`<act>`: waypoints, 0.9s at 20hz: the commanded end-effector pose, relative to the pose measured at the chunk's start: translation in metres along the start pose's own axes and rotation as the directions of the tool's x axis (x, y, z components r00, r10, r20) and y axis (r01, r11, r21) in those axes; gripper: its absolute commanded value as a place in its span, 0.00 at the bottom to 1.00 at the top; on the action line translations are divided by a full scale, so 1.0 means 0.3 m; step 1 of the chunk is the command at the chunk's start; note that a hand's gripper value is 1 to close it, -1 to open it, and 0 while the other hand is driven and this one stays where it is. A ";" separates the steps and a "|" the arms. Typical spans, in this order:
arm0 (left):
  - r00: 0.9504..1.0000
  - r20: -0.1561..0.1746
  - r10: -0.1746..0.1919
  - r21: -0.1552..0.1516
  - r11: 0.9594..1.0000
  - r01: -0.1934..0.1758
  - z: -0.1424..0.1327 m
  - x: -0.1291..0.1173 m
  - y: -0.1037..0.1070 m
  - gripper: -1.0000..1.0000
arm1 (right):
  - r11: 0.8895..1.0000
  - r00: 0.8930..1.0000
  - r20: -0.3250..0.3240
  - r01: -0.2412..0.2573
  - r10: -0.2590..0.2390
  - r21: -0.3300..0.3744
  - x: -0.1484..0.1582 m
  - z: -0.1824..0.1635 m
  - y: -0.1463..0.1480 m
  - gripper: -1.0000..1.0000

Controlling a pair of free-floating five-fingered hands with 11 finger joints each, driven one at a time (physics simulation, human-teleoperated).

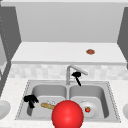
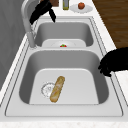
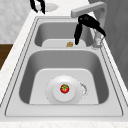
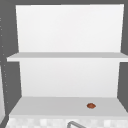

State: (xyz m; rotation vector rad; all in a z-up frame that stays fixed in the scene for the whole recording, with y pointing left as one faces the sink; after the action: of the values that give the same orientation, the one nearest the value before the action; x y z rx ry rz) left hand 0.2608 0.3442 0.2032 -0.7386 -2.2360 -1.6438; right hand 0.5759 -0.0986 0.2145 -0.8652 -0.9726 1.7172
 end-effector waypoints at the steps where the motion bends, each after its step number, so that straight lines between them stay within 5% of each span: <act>1: 1.000 0.000 0.000 0.000 1.000 0.000 0.000 0.000 0.000 0.50 | 0.999 1.000 -0.010 -0.024 0.024 0.049 -0.004 -0.088 -0.030 0.00; 12: 1.000 0.000 0.000 0.000 1.000 0.000 0.000 0.000 0.000 0.50 | 0.996 0.999 -0.007 -0.037 0.037 0.078 -0.054 -0.375 -0.021 0.00; 18: 1.000 0.000 0.000 0.000 1.000 0.000 0.000 0.000 0.000 0.50 | 0.999 0.999 0.027 -0.026 0.026 0.028 -0.058 -0.340 0.060 0.00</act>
State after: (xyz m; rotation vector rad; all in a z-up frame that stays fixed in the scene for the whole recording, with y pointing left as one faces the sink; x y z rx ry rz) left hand 0.2608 0.3442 0.2032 -0.7386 -2.2360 -1.6438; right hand 0.6535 -0.0978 0.1772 -0.8593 -1.0139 1.7306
